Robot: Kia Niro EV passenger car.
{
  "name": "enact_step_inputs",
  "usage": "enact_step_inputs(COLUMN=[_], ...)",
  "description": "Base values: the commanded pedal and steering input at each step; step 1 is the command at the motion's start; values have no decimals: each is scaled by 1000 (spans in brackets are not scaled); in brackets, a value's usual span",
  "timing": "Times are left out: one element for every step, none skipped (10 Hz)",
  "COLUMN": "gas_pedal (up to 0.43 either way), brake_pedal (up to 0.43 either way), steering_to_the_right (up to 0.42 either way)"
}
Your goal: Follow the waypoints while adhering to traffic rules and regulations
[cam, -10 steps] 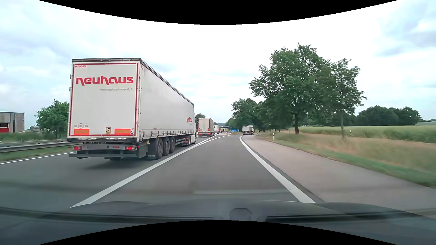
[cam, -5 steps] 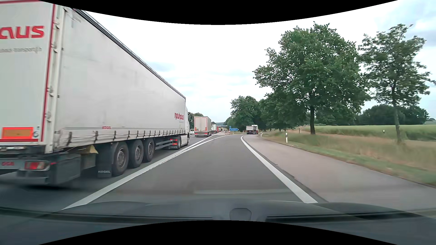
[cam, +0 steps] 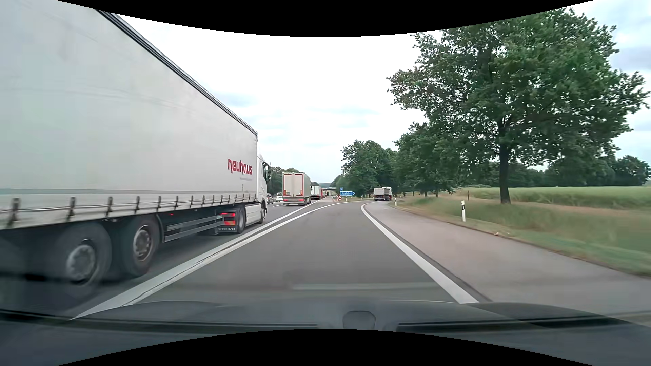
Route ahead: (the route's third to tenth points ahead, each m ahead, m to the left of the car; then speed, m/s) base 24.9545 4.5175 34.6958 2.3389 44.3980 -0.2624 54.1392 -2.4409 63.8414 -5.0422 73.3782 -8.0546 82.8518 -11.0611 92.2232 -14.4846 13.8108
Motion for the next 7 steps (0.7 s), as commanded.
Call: enact_step_inputs(gas_pedal=[157, 169, 169, 169, 169, 169, 169], brake_pedal=[0, 0, 0, 0, 0, 0, 0], steering_to_the_right=[6, 6, 6, 6, 8, 8, 8])
